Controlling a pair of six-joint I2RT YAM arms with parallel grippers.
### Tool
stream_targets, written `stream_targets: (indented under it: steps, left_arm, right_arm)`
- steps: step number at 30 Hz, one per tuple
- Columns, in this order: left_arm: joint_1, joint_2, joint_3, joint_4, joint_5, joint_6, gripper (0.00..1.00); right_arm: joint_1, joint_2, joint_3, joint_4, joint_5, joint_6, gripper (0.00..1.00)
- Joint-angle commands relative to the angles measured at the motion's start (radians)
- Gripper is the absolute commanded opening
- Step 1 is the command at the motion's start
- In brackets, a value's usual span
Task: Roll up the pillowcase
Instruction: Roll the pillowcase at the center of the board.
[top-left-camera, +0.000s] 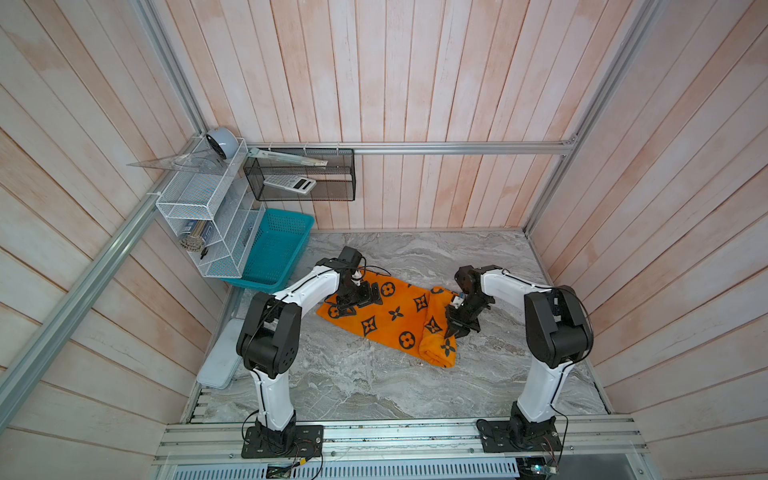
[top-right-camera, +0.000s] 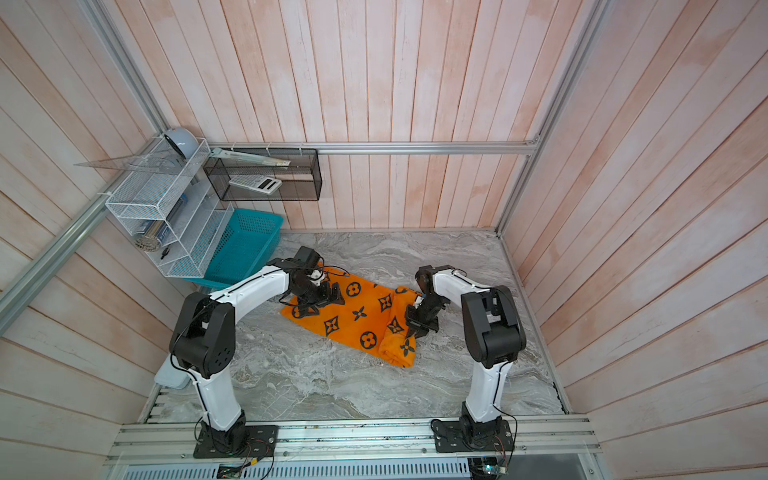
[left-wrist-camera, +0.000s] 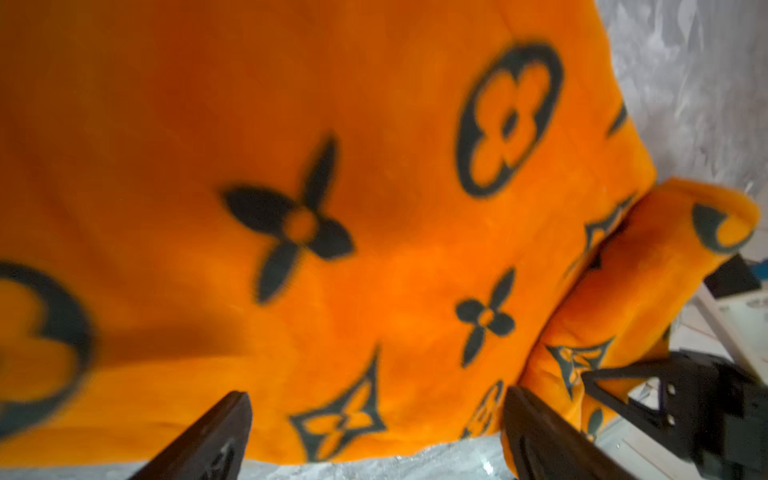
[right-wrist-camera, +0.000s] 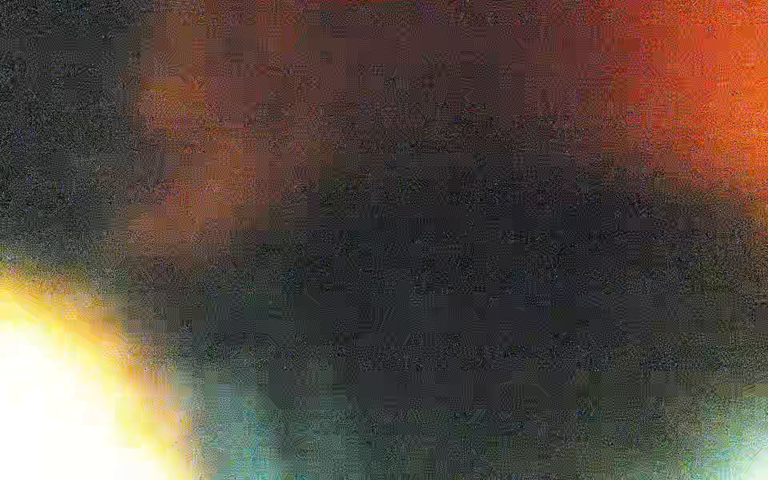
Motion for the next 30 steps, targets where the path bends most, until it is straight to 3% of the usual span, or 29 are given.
stream_targets:
  steps: [1, 5, 9, 11, 22, 30]
  left_arm:
    - [-0.015, 0.07, 0.017, 0.015, 0.008, 0.02, 1.0]
    - [-0.026, 0.086, -0.037, 0.035, 0.008, 0.028, 1.0]
    - [-0.027, 0.085, -0.091, 0.036, 0.008, 0.057, 1.0]
    - [-0.026, 0.08, -0.109, 0.033, 0.007, 0.068, 1.0]
    - [-0.026, 0.055, -0.193, 0.043, 0.013, 0.086, 1.0]
    - [-0.026, 0.028, -0.229, 0.035, -0.006, 0.084, 1.0]
  right_arm:
    - [-0.008, -0.031, -0.013, -0.152, 0.152, -0.012, 0.0]
    - [0.002, -0.023, 0.032, -0.181, 0.152, -0.017, 0.0]
    - [0.048, -0.006, 0.11, -0.185, 0.112, 0.003, 0.41]
    - [0.073, 0.001, 0.145, -0.185, 0.1, 0.017, 0.47]
    - [0.188, 0.094, 0.327, -0.245, 0.113, 0.044, 0.51]
    - [0.298, 0.257, 0.576, -0.317, 0.099, 0.029, 0.51]
